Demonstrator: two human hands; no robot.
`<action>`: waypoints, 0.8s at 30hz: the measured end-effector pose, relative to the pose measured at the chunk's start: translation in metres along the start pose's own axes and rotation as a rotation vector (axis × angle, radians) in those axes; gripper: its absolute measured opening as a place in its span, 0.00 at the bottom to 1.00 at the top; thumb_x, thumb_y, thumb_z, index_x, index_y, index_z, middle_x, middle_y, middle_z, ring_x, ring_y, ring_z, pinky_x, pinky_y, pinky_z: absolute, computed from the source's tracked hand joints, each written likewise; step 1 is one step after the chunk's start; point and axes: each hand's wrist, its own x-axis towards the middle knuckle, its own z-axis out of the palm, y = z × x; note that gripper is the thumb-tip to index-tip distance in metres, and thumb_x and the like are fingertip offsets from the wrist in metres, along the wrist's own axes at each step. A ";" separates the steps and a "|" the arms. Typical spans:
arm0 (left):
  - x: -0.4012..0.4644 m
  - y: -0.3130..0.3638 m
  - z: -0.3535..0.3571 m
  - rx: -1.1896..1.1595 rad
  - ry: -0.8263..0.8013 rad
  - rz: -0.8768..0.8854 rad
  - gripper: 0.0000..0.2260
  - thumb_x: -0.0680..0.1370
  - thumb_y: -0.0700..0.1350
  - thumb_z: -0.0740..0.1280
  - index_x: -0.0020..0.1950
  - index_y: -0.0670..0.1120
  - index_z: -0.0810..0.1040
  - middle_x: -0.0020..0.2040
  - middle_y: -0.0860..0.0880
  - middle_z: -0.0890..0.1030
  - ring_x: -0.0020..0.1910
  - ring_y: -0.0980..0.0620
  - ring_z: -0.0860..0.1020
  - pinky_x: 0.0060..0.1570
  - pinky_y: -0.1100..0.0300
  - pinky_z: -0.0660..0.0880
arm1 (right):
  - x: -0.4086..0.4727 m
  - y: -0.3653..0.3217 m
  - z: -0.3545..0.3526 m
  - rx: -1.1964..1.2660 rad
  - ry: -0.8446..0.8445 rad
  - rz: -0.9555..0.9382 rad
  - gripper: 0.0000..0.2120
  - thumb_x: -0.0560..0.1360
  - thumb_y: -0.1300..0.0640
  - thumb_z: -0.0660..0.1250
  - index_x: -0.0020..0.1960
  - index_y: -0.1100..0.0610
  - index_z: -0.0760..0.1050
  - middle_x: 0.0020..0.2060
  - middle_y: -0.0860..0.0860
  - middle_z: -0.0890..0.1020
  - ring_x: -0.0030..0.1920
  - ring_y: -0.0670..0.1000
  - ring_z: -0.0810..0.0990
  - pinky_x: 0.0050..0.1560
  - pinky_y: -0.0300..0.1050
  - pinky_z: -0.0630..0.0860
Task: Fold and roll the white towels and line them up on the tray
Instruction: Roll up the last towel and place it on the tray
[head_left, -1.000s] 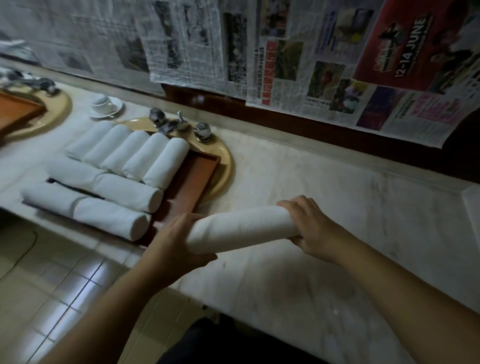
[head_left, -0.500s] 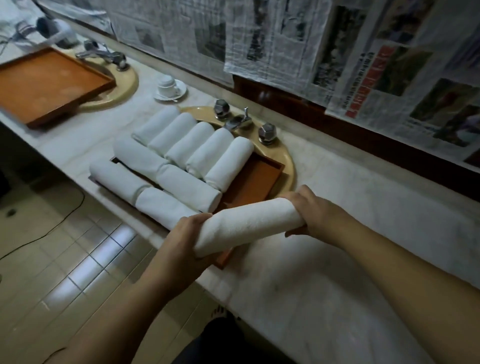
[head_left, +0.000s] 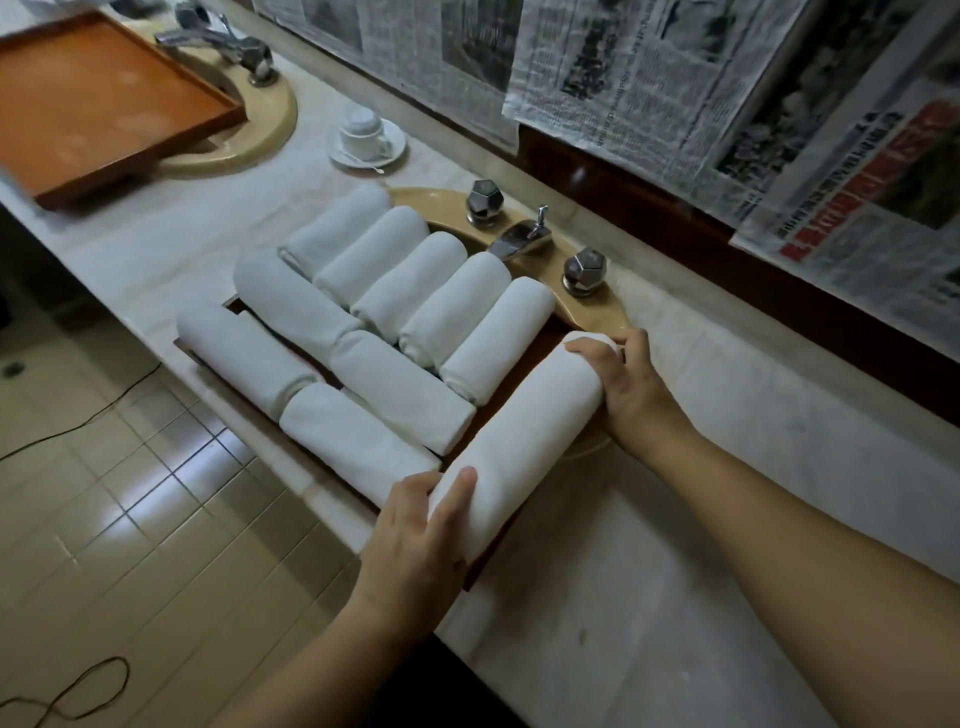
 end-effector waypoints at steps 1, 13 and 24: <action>0.000 -0.001 0.002 0.012 0.000 -0.012 0.46 0.60 0.31 0.76 0.75 0.45 0.64 0.57 0.34 0.77 0.49 0.37 0.77 0.40 0.45 0.80 | 0.001 -0.002 0.003 0.042 0.040 0.050 0.26 0.79 0.51 0.71 0.67 0.30 0.63 0.67 0.48 0.64 0.62 0.53 0.71 0.61 0.55 0.79; 0.012 0.015 0.012 0.317 -0.059 -0.088 0.47 0.53 0.35 0.76 0.73 0.48 0.70 0.63 0.44 0.72 0.56 0.42 0.70 0.50 0.50 0.62 | 0.022 -0.008 0.012 0.076 -0.046 0.356 0.36 0.76 0.65 0.57 0.78 0.35 0.59 0.64 0.51 0.75 0.60 0.55 0.75 0.55 0.47 0.73; 0.016 0.038 -0.018 0.302 -0.217 -0.168 0.37 0.65 0.55 0.71 0.75 0.48 0.73 0.64 0.47 0.74 0.60 0.44 0.72 0.56 0.46 0.65 | -0.005 -0.043 0.022 0.350 0.106 0.542 0.39 0.75 0.42 0.72 0.80 0.51 0.60 0.71 0.53 0.74 0.68 0.56 0.76 0.68 0.55 0.75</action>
